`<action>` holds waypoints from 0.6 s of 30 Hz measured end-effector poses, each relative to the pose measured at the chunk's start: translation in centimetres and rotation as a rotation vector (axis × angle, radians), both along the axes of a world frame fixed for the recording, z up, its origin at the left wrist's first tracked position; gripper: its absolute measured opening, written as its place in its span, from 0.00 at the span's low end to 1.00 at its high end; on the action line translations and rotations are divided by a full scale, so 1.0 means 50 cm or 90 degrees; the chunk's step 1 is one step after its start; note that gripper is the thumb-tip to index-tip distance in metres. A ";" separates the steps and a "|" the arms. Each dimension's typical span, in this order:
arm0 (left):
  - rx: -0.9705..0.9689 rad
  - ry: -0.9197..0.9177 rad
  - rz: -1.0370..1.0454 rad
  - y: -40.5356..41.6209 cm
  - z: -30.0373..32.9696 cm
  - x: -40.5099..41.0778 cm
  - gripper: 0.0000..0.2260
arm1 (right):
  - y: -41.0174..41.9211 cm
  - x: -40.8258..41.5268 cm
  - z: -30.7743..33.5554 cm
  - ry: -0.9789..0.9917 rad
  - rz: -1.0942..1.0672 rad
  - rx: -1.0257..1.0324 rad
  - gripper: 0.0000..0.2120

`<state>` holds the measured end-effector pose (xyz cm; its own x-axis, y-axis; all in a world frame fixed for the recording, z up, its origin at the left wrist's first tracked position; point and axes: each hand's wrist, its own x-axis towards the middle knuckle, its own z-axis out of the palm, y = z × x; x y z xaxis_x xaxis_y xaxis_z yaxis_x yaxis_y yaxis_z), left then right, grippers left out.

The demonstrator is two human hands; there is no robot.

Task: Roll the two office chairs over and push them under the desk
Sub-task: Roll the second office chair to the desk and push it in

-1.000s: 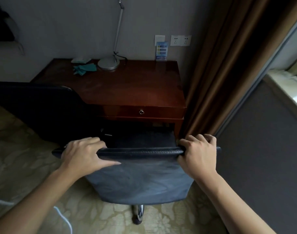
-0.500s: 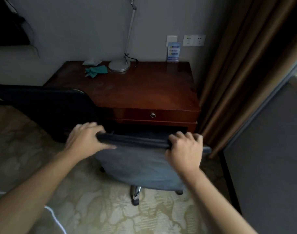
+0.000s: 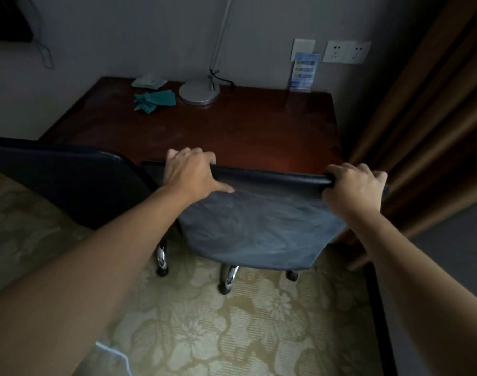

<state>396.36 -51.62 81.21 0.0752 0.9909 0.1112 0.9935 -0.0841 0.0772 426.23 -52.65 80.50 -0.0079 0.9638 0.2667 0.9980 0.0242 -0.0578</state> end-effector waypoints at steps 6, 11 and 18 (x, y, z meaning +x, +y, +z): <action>-0.030 0.018 -0.016 0.134 0.016 -0.012 0.30 | 0.121 -0.010 -0.002 0.013 -0.018 0.046 0.13; -0.049 0.032 -0.024 0.120 0.021 -0.010 0.31 | 0.109 -0.003 -0.004 0.007 -0.014 0.047 0.12; -0.058 0.027 -0.033 0.107 0.025 -0.011 0.30 | 0.107 -0.007 -0.009 -0.003 -0.016 0.042 0.12</action>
